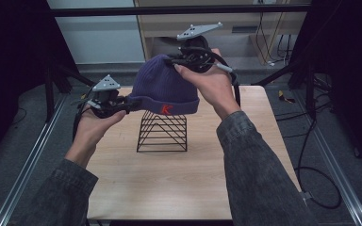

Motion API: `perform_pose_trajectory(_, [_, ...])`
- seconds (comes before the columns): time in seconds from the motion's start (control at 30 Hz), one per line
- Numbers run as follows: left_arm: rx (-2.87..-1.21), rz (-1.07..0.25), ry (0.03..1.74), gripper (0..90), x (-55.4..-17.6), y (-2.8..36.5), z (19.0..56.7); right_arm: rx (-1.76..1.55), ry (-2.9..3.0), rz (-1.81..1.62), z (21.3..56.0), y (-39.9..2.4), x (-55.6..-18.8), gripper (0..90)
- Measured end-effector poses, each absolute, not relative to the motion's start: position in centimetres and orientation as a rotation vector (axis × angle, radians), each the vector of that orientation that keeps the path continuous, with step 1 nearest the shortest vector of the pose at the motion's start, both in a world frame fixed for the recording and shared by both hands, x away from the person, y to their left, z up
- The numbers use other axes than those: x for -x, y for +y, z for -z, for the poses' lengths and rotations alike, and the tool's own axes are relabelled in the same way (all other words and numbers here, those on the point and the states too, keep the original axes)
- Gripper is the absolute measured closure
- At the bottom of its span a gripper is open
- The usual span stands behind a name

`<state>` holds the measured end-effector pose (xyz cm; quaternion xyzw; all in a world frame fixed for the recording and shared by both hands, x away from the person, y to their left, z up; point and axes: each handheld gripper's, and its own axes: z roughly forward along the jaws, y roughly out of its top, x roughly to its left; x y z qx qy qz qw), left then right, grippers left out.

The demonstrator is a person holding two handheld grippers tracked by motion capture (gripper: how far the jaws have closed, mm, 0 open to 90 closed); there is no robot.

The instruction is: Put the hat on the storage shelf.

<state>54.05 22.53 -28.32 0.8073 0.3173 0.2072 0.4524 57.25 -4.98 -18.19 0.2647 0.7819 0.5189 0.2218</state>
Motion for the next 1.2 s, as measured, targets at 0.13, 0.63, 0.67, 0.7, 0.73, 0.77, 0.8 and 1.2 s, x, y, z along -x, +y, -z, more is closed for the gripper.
perform_pose_trajectory(0.13, [-1.998, -0.512, 0.798, 70.4, -53.9, 22.8, 28.8, -0.749, 2.177, -1.419, 19.0, -4.9, -57.5, 78.0])
perform_pose_trajectory(0.63, [-2.034, -0.497, 0.848, 70.5, -54.3, 23.8, 31.7, -0.828, 2.237, -1.374, 23.1, -4.1, -59.2, 77.3])
perform_pose_trajectory(0.67, [-2.038, -0.496, 0.847, 70.5, -54.3, 23.8, 31.8, -0.832, 2.241, -1.372, 23.2, -4.1, -59.2, 77.3])
perform_pose_trajectory(0.7, [-2.037, -0.494, 0.853, 70.5, -54.3, 23.9, 32.1, -0.831, 2.247, -1.371, 23.4, -4.0, -59.2, 77.2])
perform_pose_trajectory(0.73, [-2.039, -0.494, 0.854, 70.5, -54.2, 23.9, 32.2, -0.821, 2.251, -1.365, 23.6, -3.9, -59.1, 77.1])
perform_pose_trajectory(0.77, [-2.043, -0.493, 0.853, 70.4, -54.2, 24.0, 32.4, -0.816, 2.257, -1.355, 23.7, -3.9, -59.1, 77.1])
perform_pose_trajectory(0.8, [-2.043, -0.492, 0.855, 70.4, -54.2, 24.0, 32.5, -0.817, 2.263, -1.349, 23.8, -3.8, -59.0, 77.1])
perform_pose_trajectory(1.2, [-2.066, -0.455, 0.874, 70.1, -54.2, 24.1, 34.8, -0.78, 2.312, -1.318, 24.9, -3.3, -57.7, 77.2])
